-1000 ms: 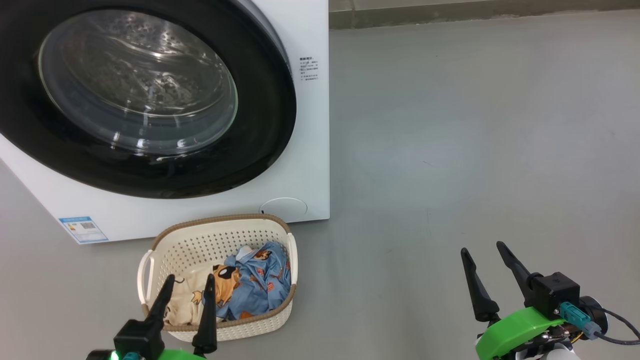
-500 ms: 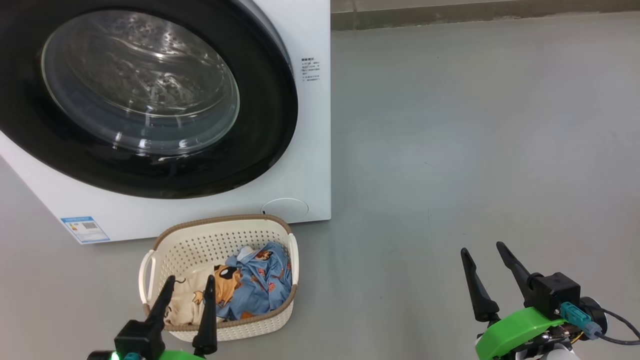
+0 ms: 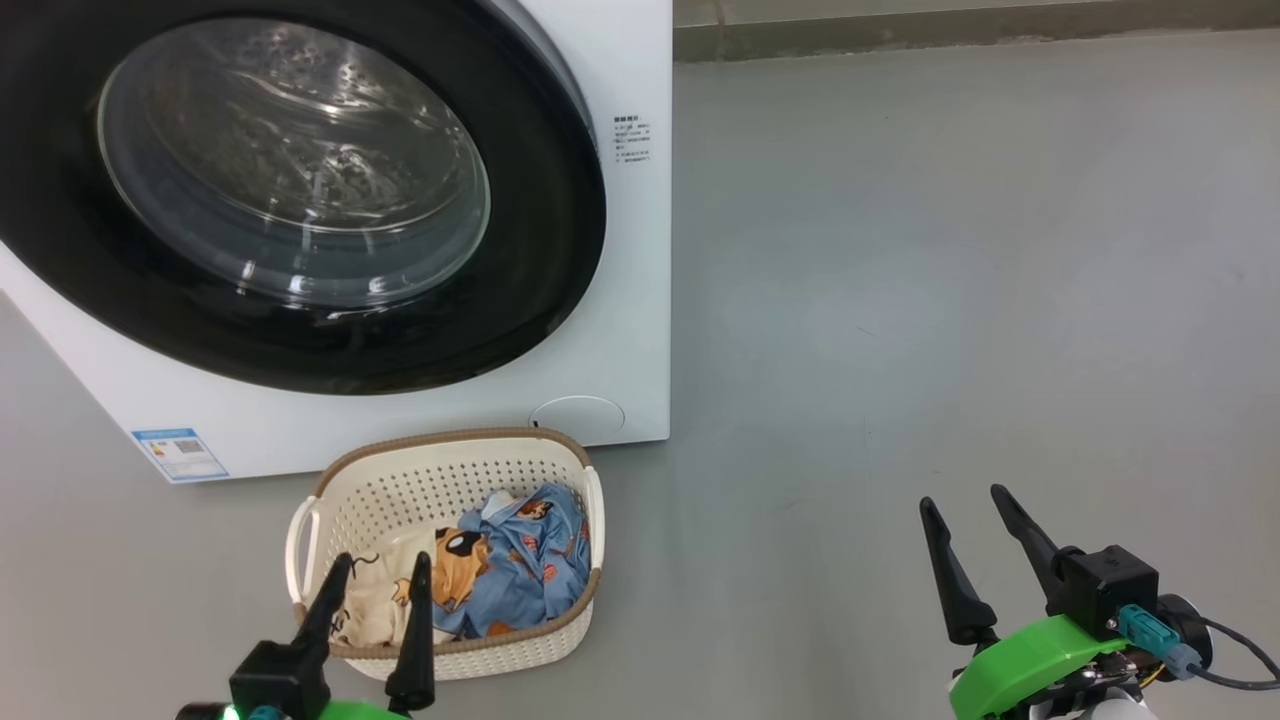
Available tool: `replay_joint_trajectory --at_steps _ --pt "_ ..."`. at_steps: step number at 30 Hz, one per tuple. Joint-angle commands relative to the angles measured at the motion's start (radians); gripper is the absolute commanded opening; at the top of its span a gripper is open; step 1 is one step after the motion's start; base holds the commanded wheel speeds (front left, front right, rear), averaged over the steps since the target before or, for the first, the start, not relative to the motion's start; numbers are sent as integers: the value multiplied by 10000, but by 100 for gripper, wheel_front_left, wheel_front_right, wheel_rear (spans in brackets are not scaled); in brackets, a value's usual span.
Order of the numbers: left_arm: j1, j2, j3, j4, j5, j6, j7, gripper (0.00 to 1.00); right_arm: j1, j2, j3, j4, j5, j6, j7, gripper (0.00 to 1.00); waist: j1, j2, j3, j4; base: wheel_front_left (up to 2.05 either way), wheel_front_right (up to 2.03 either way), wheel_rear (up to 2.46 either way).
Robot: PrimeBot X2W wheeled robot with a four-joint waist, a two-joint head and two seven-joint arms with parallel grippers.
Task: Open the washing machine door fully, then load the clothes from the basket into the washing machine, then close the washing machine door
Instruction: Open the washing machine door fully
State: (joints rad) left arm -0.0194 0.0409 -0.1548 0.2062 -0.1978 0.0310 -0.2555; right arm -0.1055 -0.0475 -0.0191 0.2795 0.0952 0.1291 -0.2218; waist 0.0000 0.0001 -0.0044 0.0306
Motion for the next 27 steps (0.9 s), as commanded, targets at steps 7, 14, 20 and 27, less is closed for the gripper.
replay_joint_trajectory --at_steps 7,14,20,27 --pt "-236 93 383 -298 -317 165 -63 100 -366 -28 320 -327 -108 16 10 100 0 -1 91 75 0 0 0" --pt "-330 93 342 -303 -373 205 -63 100 -428 -28 453 -479 -9 16 -59 0 0 -1 303 185 0 0 0" --pt "-461 93 326 -325 -556 245 -63 100 -487 -28 610 -492 1598 16 -157 0 0 -1 531 326 0 0 0" --pt "-724 93 314 -615 -825 301 -63 100 -1404 -28 743 280 6532 16 307 0 0 -1 1055 648 0 0 0"
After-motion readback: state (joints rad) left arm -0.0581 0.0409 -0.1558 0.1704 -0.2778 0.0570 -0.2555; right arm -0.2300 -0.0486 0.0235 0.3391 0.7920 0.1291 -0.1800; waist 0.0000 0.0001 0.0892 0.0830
